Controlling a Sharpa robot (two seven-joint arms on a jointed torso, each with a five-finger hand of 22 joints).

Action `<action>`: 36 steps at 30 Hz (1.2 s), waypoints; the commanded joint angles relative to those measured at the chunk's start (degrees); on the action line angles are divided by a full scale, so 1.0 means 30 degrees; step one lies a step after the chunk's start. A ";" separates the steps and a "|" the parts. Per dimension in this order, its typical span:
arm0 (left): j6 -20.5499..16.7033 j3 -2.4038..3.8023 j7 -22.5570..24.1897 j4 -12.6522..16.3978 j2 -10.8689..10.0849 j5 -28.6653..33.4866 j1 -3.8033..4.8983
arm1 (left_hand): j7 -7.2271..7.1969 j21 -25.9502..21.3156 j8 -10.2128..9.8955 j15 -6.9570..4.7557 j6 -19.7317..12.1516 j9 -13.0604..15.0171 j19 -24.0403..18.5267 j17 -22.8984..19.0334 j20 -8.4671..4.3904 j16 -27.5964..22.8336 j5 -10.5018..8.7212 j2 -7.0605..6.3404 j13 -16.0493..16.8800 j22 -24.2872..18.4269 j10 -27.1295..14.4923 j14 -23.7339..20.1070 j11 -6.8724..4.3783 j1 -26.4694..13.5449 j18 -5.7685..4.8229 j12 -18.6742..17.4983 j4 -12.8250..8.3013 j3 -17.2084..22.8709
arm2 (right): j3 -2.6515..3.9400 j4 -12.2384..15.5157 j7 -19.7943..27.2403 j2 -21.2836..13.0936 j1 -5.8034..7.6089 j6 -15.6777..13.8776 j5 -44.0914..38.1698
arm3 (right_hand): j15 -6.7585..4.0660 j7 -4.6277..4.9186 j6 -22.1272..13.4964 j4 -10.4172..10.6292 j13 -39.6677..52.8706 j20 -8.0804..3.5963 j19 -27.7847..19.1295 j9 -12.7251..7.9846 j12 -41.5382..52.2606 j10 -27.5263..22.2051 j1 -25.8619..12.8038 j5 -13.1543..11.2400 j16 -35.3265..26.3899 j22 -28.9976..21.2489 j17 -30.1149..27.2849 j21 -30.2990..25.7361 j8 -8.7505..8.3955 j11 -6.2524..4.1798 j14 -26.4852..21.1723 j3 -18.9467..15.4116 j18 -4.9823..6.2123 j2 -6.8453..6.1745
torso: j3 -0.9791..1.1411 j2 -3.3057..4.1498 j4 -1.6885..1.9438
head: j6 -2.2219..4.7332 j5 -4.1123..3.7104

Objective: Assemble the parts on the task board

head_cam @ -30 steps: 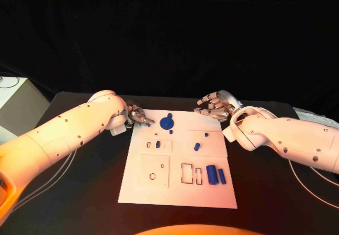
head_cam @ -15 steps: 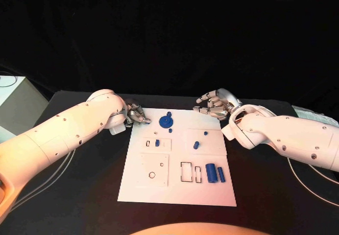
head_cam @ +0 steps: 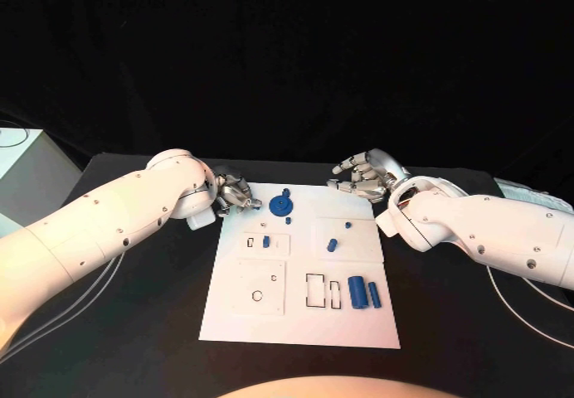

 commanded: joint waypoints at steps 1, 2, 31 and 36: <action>0.0123 0.0025 -0.0103 0.0543 -0.0241 0.0916 0.0006 | -0.0011 0.0107 0.0115 -0.0120 -0.0103 0.0857 -0.0033 0.1841 -0.0048 0.0083 0.0052 0.0016 0.0057 0.0018 0.0191 0.0909 -0.0034 -0.0313 -0.0142 0.0035 -0.3096 0.3221 | 0.0003 0.0008 0.0133 -0.0016 -0.0003 0.0305 -0.0063 | -0.0169 0.0005 -0.0067 -0.0003 -0.0032 -0.0134 0.0085 0.0017 -0.0029 -0.0057 0.0017 0.0075 -0.0034 0.1552 0.1684 -0.0073 0.0089 0.0029 0.1069 0.0129 0.0311 -0.0089 | 0.0010 -0.0011 0.0008 | -0.0013 0.0002; 0.0098 0.0029 -0.0146 0.0778 -0.0386 0.1027 0.0000 | -0.0011 0.0107 0.0115 -0.0120 -0.0103 0.0857 -0.0033 0.1841 -0.0048 0.0083 0.0052 0.0016 0.0057 0.0018 0.0191 0.0909 -0.0034 -0.0313 -0.0142 0.0035 -0.3096 0.3221 | 0.0002 0.0006 0.0122 -0.0029 -0.0004 0.0324 -0.0065 | -0.0169 0.0005 -0.0067 -0.0003 -0.0032 -0.0134 0.0085 0.0017 -0.0029 -0.0057 0.0017 0.0075 -0.0034 0.1552 0.1684 -0.0073 0.0089 0.0029 0.1069 0.0129 0.0311 -0.0089 | 0.0010 -0.0015 0.0003 | -0.0009 0.0004; -0.4678 -0.0055 -0.0470 0.7678 -0.4957 -0.0971 -0.2457 | -0.0145 0.0623 0.0640 -0.0261 0.0074 0.0940 0.0540 0.2158 -0.0176 0.0235 0.0012 -0.0024 0.0811 0.0831 0.0802 0.1088 -0.0179 -0.1831 -0.0281 0.0658 -0.4370 0.4857 | -0.0030 -0.0089 0.0035 -0.0192 -0.0088 0.0500 -0.0151 | -0.0172 0.0002 -0.0066 0.0004 -0.0064 -0.0137 0.0094 0.0020 -0.0040 -0.0059 -0.0025 0.0135 -0.0037 0.1557 0.1688 -0.0068 0.0096 0.0027 0.1072 0.0146 0.0308 -0.0095 | 0.0091 -0.0601 0.0378 | -0.0560 0.0183; -0.5223 -0.0057 -0.0411 0.8018 -0.4985 -0.1696 -0.2932 | -0.0170 0.0695 0.0692 -0.0284 0.0129 0.0899 0.0631 0.2200 -0.0197 0.0255 0.0001 -0.0051 0.0900 0.0955 0.0903 0.1114 -0.0203 -0.1957 -0.0304 0.0732 -0.4433 0.4982 | -0.0033 -0.0102 0.0054 -0.0176 -0.0111 0.0507 -0.0155 | -0.0172 0.0002 -0.0066 0.0004 -0.0064 -0.0137 0.0094 0.0020 -0.0040 -0.0059 -0.0025 0.0135 -0.0037 0.1557 0.1688 -0.0068 0.0096 0.0027 0.1072 0.0146 0.0308 -0.0095 | 0.0092 -0.0601 0.0359 | -0.0666 0.0160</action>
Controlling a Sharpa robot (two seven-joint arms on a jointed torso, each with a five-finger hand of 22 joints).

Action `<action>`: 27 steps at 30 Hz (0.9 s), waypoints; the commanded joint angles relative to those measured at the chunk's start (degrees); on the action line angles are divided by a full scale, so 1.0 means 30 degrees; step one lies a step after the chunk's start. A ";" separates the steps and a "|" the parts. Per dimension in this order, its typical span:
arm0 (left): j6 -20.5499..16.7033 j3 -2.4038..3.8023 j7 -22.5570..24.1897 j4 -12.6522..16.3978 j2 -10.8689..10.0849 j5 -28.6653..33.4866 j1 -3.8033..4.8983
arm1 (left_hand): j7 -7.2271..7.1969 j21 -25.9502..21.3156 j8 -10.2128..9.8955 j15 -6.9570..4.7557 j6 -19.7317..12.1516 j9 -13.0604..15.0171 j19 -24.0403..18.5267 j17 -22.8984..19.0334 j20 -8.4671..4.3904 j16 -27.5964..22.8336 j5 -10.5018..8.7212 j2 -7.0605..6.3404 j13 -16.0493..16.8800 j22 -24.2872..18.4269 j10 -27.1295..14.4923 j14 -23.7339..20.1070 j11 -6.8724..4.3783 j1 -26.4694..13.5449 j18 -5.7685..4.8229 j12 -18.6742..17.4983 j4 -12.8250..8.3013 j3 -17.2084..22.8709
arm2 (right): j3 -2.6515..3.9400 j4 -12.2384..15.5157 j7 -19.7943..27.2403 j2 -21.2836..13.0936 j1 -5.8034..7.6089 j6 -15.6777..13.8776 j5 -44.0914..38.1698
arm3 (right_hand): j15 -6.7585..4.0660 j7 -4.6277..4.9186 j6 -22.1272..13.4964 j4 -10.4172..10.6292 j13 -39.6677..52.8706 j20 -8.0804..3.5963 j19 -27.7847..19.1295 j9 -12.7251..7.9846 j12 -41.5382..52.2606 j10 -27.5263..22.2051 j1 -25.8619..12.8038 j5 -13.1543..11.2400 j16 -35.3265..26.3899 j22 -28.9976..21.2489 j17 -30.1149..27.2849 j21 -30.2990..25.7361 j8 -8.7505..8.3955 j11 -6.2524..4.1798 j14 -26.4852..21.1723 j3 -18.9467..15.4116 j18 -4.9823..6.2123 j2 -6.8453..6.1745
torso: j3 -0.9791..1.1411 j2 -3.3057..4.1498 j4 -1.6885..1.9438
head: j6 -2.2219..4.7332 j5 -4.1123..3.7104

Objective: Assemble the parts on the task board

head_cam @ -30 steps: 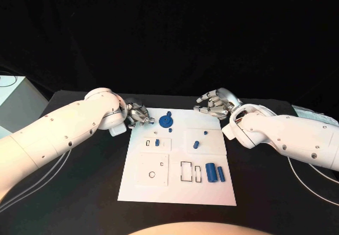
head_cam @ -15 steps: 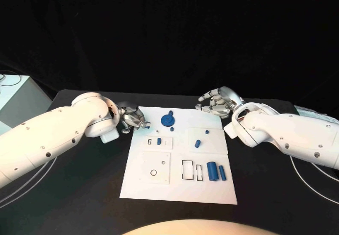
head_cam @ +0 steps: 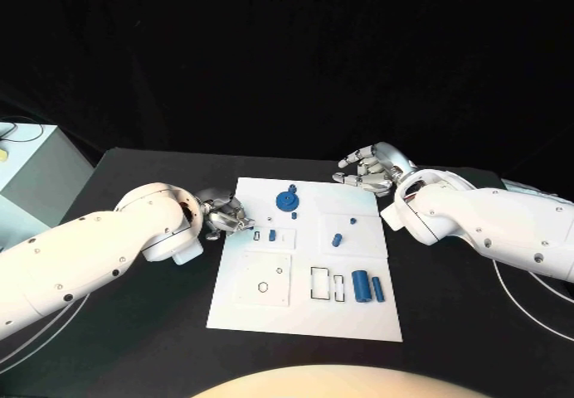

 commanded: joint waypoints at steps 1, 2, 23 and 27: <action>-0.1310 0.0016 0.0124 0.0211 0.0050 -0.1397 -0.0208 | -0.0172 0.0051 0.0114 -0.0153 0.0135 -0.0023 0.0079 0.2211 -0.0004 0.0074 0.0018 0.0102 0.0016 0.0009 0.0131 0.1124 0.0016 -0.0179 -0.0303 0.0085 -0.3268 0.3360 | -0.0004 0.0001 0.0116 0.0000 -0.0032 0.0262 -0.0136 | -0.0172 0.0002 -0.0066 0.0004 -0.0028 -0.0137 0.0094 0.0026 -0.0040 -0.0060 -0.0025 0.0066 -0.0037 0.1547 0.1688 -0.0068 0.0096 0.0026 0.1073 0.0147 0.0308 -0.0094 | -0.0018 -0.0010 0.0000 | -0.0072 -0.0033; -0.1308 0.0016 0.0110 0.0238 0.0074 -0.1508 -0.0282 | -0.0176 0.0046 0.0121 -0.0156 0.0140 -0.0029 0.0074 0.2214 -0.0007 0.0075 0.0017 0.0097 0.0029 -0.0003 0.0145 0.1126 0.0012 -0.0195 -0.0300 0.0095 -0.3279 0.3377 | -0.0004 0.0011 0.0125 -0.0014 -0.0039 0.0252 -0.0136 | -0.0172 0.0002 -0.0066 0.0004 -0.0028 -0.0137 0.0094 0.0026 -0.0040 -0.0060 -0.0025 0.0066 -0.0037 0.1547 0.1688 -0.0068 0.0096 0.0026 0.1073 0.0147 0.0308 -0.0094 | -0.0025 0.0013 -0.0007 | -0.0093 -0.0031; -0.0702 -0.0110 -0.0046 -0.0026 0.0882 -0.3388 -0.0814 | -0.0209 0.0091 0.0223 -0.0203 0.0192 -0.0147 0.0130 0.2212 -0.0061 0.0075 -0.0004 0.0106 -0.0024 0.0045 0.0196 0.1147 -0.0030 -0.0464 -0.0309 0.0078 -0.3496 0.3784 | -0.0005 0.0041 0.0171 -0.0042 -0.0067 0.0220 -0.0173 | -0.0174 0.0000 -0.0066 0.0003 -0.0046 -0.0139 0.0095 0.0028 -0.0044 -0.0059 -0.0043 0.0100 -0.0043 0.1539 0.1685 -0.0081 0.0100 0.0024 0.1073 0.0161 0.0309 -0.0096 | -0.0004 0.0016 0.0007 | -0.0316 -0.0160; -0.0532 -0.0145 -0.0066 -0.0049 0.0947 -0.3631 -0.0817 | -0.0209 0.0088 0.0225 -0.0204 0.0190 -0.0152 0.0127 0.2199 -0.0062 0.0070 -0.0014 0.0116 -0.0045 0.0038 0.0189 0.1144 -0.0031 -0.0474 -0.0308 0.0067 -0.3503 0.3798 | -0.0005 0.0047 0.0171 -0.0045 -0.0067 0.0221 -0.0177 | -0.0174 0.0000 -0.0066 0.0003 -0.0046 -0.0139 0.0095 0.0028 -0.0044 -0.0059 -0.0043 0.0100 -0.0043 0.1539 0.1685 -0.0081 0.0100 0.0024 0.1073 0.0161 0.0309 -0.0096 | -0.0001 0.0018 0.0002 | -0.0373 -0.0176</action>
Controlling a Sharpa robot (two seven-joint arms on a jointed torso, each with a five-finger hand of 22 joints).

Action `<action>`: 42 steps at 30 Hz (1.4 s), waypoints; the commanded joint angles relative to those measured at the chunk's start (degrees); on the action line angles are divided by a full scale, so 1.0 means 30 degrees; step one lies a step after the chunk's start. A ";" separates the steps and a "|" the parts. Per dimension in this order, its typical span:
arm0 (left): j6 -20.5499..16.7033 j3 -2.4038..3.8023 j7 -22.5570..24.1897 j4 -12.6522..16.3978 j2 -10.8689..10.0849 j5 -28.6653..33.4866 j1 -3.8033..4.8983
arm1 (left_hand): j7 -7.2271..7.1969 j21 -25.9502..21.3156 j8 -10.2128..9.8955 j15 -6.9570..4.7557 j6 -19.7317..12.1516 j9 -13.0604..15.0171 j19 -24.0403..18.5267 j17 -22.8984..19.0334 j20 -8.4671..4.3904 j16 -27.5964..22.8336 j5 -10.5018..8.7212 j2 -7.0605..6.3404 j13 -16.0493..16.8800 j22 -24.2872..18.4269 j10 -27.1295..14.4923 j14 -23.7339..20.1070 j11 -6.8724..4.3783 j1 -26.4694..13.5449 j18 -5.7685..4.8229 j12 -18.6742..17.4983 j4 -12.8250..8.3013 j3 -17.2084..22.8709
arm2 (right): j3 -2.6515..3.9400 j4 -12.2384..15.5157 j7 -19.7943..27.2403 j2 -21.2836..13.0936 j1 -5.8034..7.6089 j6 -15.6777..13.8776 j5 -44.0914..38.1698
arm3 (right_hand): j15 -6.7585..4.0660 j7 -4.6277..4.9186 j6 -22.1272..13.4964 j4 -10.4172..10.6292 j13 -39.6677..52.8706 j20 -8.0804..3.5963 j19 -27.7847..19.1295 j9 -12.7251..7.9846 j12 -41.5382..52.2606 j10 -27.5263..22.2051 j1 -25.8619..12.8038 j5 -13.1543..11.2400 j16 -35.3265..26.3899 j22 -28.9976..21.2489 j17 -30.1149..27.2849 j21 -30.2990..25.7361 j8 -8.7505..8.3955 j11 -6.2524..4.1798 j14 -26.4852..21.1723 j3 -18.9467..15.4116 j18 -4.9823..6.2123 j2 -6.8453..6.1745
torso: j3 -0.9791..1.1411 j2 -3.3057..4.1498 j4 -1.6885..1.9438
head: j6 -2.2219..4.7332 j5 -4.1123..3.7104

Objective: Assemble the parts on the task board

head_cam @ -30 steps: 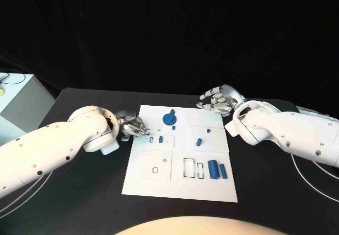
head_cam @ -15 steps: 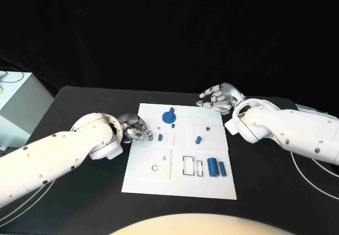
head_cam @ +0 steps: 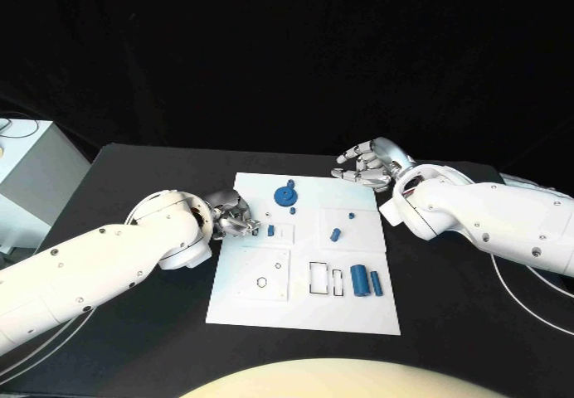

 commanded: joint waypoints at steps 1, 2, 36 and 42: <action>0.0524 -0.0014 -0.0034 0.0008 0.0076 -0.0772 -0.0016 | -0.0203 0.0088 0.0113 -0.0139 0.0183 0.0011 0.0128 0.2200 -0.0062 0.0070 0.0058 0.0220 -0.0017 -0.0011 0.0094 0.1078 0.0008 0.0033 -0.0307 0.0067 -0.3289 0.3374 | 0.0002 0.0029 0.0154 0.0003 -0.0011 0.0216 -0.0162 | -0.0174 0.0000 -0.0065 0.0003 -0.0021 -0.0140 0.0095 0.0017 -0.0045 -0.0060 -0.0043 0.0101 -0.0043 0.1546 0.1685 -0.0081 0.0100 0.0024 0.1073 0.0161 0.0310 -0.0096 | 0.0000 0.0006 -0.0007 | -0.0065 -0.0030; 0.0649 -0.0019 -0.0048 0.0010 0.0089 -0.0831 -0.0016 | -0.0204 0.0093 0.0116 -0.0140 0.0180 0.0005 0.0134 0.2227 -0.0063 0.0081 0.0043 0.0226 -0.0032 -0.0001 0.0090 0.1087 0.0008 0.0022 -0.0309 0.0059 -0.3300 0.3388 | 0.0002 0.0030 0.0152 0.0000 -0.0011 0.0219 -0.0163 | -0.0174 0.0000 -0.0065 0.0003 -0.0021 -0.0140 0.0095 0.0017 -0.0045 -0.0060 -0.0043 0.0101 -0.0043 0.1546 0.1685 -0.0081 0.0100 0.0024 0.1073 0.0161 0.0310 -0.0096 | -0.0004 0.0007 -0.0006 | -0.0072 -0.0032; 0.1147 -0.0106 -0.0155 -0.0520 0.0489 -0.2443 -0.0022 | -0.0207 0.0089 0.0124 -0.0140 0.0173 -0.0042 0.0127 0.2240 -0.0065 0.0084 -0.0043 0.0227 -0.0163 -0.0007 0.0048 0.1092 0.0007 -0.0020 -0.0314 -0.0016 -0.3395 0.3434 | 0.0002 0.0093 0.0156 -0.0049 -0.0011 0.0237 -0.0165 | -0.0178 -0.0002 -0.0069 0.0000 -0.0049 -0.0144 0.0088 0.0019 -0.0052 -0.0060 -0.0067 0.0150 -0.0050 0.1521 0.1683 -0.0123 0.0104 0.0022 0.1075 0.0190 0.0317 -0.0095 | -0.0011 0.0028 -0.0005 | -0.0275 -0.0028; 0.1224 -0.0210 -0.0134 -0.0617 0.0528 -0.2510 -0.0022 | -0.0207 0.0094 0.0124 -0.0140 0.0173 -0.0046 0.0133 0.2247 -0.0066 0.0087 -0.0052 0.0225 -0.0175 0.0005 0.0044 0.1095 0.0007 -0.0022 -0.0316 -0.0022 -0.3403 0.3435 | 0.0002 0.0123 0.0154 -0.0063 -0.0011 0.0235 -0.0165 | -0.0178 -0.0002 -0.0069 0.0000 -0.0049 -0.0144 0.0088 0.0019 -0.0052 -0.0060 -0.0067 0.0150 -0.0050 0.1521 0.1683 -0.0123 0.0104 0.0022 0.1075 0.0190 0.0317 -0.0095 | -0.0014 0.0028 -0.0001 | -0.0315 -0.0052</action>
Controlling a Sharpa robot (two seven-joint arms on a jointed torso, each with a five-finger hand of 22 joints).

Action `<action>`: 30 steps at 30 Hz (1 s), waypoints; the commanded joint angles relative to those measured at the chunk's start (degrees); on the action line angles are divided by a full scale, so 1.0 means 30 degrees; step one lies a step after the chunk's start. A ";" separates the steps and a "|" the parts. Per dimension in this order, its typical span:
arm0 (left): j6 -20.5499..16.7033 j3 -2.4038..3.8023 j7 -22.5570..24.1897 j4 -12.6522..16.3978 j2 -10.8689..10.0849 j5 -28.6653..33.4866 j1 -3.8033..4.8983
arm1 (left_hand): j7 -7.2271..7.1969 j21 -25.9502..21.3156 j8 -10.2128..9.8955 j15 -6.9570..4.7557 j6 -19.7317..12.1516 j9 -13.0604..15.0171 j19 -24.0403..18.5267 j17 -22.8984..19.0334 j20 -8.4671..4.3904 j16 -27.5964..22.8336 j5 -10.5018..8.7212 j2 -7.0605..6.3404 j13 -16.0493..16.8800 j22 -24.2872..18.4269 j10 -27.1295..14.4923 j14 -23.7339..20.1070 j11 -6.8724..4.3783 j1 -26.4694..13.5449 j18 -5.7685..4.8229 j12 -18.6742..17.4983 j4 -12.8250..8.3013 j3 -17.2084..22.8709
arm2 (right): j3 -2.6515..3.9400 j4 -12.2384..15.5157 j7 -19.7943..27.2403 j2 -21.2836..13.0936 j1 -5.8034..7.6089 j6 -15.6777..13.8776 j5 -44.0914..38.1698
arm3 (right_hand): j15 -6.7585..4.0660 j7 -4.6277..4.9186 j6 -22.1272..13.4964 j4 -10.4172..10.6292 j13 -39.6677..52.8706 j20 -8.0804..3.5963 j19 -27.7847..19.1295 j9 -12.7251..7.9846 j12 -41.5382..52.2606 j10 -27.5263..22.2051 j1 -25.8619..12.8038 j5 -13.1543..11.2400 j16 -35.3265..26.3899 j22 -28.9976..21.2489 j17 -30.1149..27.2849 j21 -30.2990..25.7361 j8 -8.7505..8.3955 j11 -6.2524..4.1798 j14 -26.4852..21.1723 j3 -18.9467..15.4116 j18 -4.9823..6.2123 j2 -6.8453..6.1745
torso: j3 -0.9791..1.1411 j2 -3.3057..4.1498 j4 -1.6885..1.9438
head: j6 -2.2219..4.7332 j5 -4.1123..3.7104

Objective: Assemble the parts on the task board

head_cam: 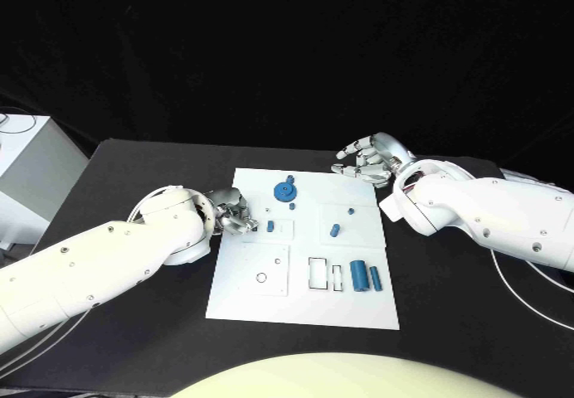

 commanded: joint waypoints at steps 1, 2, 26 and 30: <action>0.0285 -0.0032 0.0064 -0.0016 0.0045 -0.0300 -0.0012 | -0.0205 0.0095 0.0076 -0.0142 0.0171 0.0000 0.0098 0.2248 -0.0028 0.0088 0.0098 0.0206 0.0006 0.0026 0.0047 0.1096 -0.0002 -0.0042 -0.0317 -0.0022 -0.3217 0.3254 | 0.0003 0.0047 0.0152 -0.0013 -0.0009 0.0218 -0.0159 | -0.0108 -0.0003 -0.0069 0.0001 -0.0020 -0.0144 0.0089 0.0027 -0.0052 -0.0060 -0.0067 0.0073 -0.0050 0.1511 0.1683 -0.0123 0.0104 0.0022 0.1004 0.0084 0.0317 -0.0095 | -0.0006 -0.0001 0.0010 | -0.0025 -0.0008; 0.0292 -0.0047 0.0069 -0.0025 0.0044 -0.0304 -0.0012 | -0.0205 0.0095 0.0076 -0.0142 0.0171 0.0000 0.0098 0.2248 -0.0028 0.0088 0.0098 0.0206 0.0006 0.0026 0.0047 0.1096 -0.0002 -0.0042 -0.0317 -0.0022 -0.3217 0.3254 | 0.0003 0.0049 0.0152 -0.0014 -0.0009 0.0219 -0.0159 | -0.0108 -0.0003 -0.0069 0.0001 -0.0020 -0.0144 0.0089 0.0027 -0.0052 -0.0060 -0.0067 0.0073 -0.0050 0.1511 0.1683 -0.0123 0.0104 0.0022 0.1004 0.0084 0.0317 -0.0095 | -0.0005 -0.0010 0.0016 | -0.0037 -0.0010; 0.0313 -0.0204 0.0326 -0.0208 0.0168 -0.0651 -0.0013 | -0.0202 0.0073 0.0079 -0.0137 0.0173 -0.0037 0.0067 0.2261 -0.0028 0.0093 0.0043 0.0191 -0.0036 -0.0018 0.0044 0.1102 0.0001 -0.0062 -0.0312 -0.0046 -0.3270 0.3256 | 0.0004 0.0077 0.0150 -0.0033 -0.0009 0.0233 -0.0169 | -0.0114 -0.0007 -0.0071 0.0000 -0.0043 -0.0153 0.0099 0.0033 -0.0021 -0.0021 -0.0138 0.0132 -0.0042 0.1497 0.1715 -0.0151 0.0117 0.0015 0.1019 0.0139 0.0319 -0.0113 | -0.0002 -0.0002 -0.0003 | -0.0100 -0.0055; 0.0619 -0.0212 0.0287 -0.0214 0.0161 -0.0719 -0.0012 | -0.0204 0.0074 0.0078 -0.0135 0.0170 -0.0051 0.0068 0.2259 -0.0026 0.0092 0.0031 0.0182 -0.0045 -0.0013 0.0040 0.1101 0.0000 -0.0054 -0.0314 -0.0053 -0.3300 0.3261 | 0.0004 0.0082 0.0147 -0.0047 -0.0009 0.0237 -0.0170 | -0.0114 -0.0007 -0.0071 0.0000 -0.0043 -0.0153 0.0099 0.0033 -0.0021 -0.0021 -0.0138 0.0132 -0.0042 0.1497 0.1715 -0.0151 0.0117 0.0015 0.1019 0.0139 0.0319 -0.0113 | -0.0003 0.0004 0.0007 | -0.0133 -0.0077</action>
